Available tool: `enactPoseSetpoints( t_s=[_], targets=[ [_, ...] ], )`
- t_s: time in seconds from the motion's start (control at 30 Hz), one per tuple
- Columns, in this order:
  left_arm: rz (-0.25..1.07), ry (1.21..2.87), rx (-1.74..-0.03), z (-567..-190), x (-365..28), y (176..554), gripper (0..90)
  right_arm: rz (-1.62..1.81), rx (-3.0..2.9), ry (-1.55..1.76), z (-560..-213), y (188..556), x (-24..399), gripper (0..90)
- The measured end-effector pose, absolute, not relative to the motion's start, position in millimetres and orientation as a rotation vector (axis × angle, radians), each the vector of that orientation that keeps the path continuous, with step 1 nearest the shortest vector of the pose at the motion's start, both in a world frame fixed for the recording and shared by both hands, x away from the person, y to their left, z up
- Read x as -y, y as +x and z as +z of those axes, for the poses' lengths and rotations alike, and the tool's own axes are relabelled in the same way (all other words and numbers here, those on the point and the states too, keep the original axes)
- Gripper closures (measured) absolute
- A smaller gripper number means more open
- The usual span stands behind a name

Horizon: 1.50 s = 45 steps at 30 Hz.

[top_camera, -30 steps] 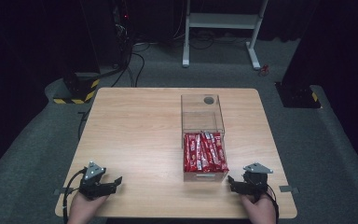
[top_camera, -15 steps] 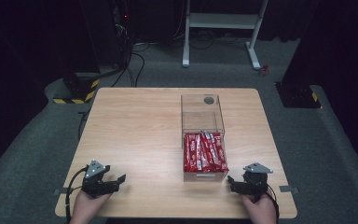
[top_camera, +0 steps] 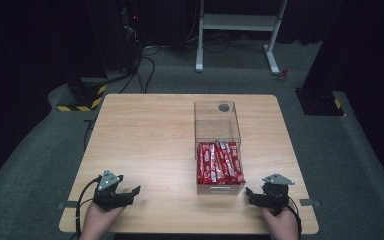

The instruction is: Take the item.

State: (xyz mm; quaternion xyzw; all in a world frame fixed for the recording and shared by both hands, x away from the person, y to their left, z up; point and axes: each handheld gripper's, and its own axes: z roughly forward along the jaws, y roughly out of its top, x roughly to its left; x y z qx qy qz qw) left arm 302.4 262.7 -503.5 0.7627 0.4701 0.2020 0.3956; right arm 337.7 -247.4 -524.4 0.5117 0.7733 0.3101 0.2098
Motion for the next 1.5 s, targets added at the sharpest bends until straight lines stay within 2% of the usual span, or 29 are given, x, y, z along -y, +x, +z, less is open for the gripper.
enactPoseSetpoints(
  t_s=[0.7, 1.5],
  targets=[
    [0.478, 1.934, -1.085, -492, -219, 308, 19.5, 0.862, -2.145, 1.424, -525, 336, 247, 8.0],
    [0.450, 1.923, -0.993, -471, -191, 310, 20.0, 0.863, -2.146, 1.425, -525, 336, 246, 8.0]
  ],
)
